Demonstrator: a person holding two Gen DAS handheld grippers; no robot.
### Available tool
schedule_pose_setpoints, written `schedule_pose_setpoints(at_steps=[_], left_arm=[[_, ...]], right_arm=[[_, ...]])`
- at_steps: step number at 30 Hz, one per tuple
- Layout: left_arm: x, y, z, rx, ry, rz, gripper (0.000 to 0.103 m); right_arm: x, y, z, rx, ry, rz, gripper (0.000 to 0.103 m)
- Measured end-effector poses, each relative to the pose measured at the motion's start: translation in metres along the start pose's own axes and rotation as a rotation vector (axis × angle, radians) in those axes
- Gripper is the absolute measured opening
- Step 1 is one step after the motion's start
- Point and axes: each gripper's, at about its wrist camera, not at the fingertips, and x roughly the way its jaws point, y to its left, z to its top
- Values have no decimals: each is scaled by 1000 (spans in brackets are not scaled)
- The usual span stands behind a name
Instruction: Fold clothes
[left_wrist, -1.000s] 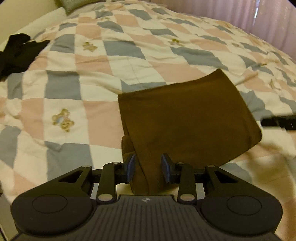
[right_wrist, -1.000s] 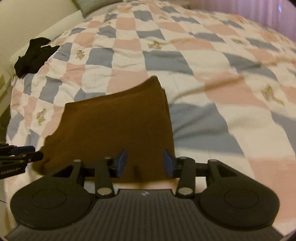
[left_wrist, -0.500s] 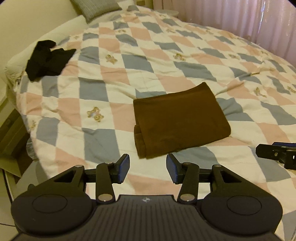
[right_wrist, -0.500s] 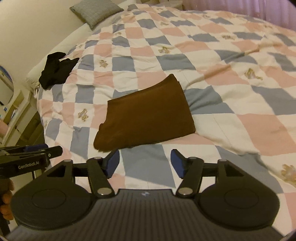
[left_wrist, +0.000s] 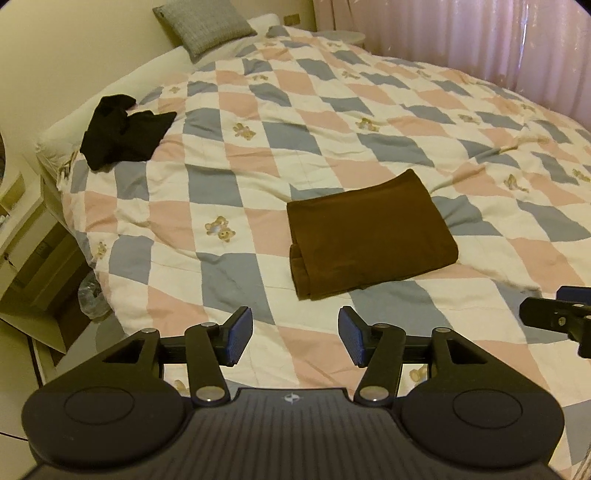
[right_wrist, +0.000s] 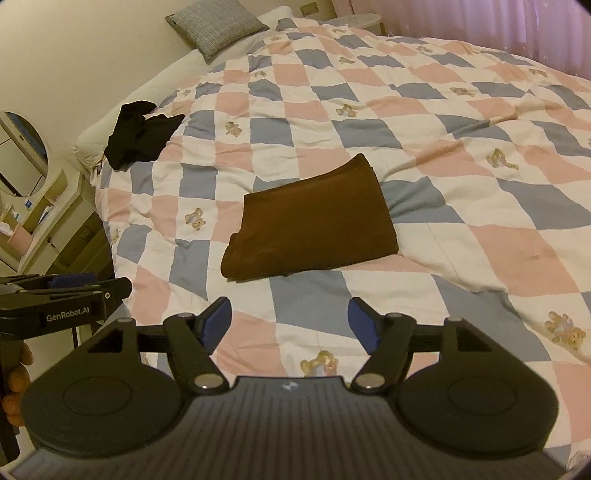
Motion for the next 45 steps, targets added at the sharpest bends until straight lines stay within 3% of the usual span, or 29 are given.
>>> schedule_pose_setpoints(at_steps=[7,10,12,14,17,20,28,31,34,36,37,38,39,41,45], left_arm=[[12,-5,1,29,3,27,57],[24,-3,2,21,5,5,62],[38,4,3,-11,14,-49,67],[62,19,4,-88,37,-150,78],[113,50,6,-227,74,-333,82],[177,75,12,-339,89,-447,88],[326,80,37,-378,130,-599,92],[364,73,34,-376,176,-650,97],[382,65,31,-368,167,-723,100],[388,62,36,-372,152,-784,99],[391,61,38,-378,145,-822,90],[393,61,41,-387,142,-861,63],[396,61,45,-407,151,-895,57],[403,64,50,-424,171,-916,50],[425,69,45,-496,216,-971,50]], right_arm=[[6,-5,1,10,13,-8,67],[17,-8,4,8,26,-5,72],[30,-14,9,6,40,2,74],[45,-23,15,13,54,12,75],[77,-50,29,70,69,32,75],[113,-81,48,128,62,62,75],[226,-155,96,262,21,151,76],[261,-170,105,268,36,149,79],[291,-185,109,304,83,197,79],[307,-193,108,338,116,253,79],[314,-197,108,356,130,280,79],[322,-200,108,369,144,302,79],[328,-202,110,370,156,318,79],[340,-205,114,369,173,350,79],[365,-203,123,344,219,419,81]])
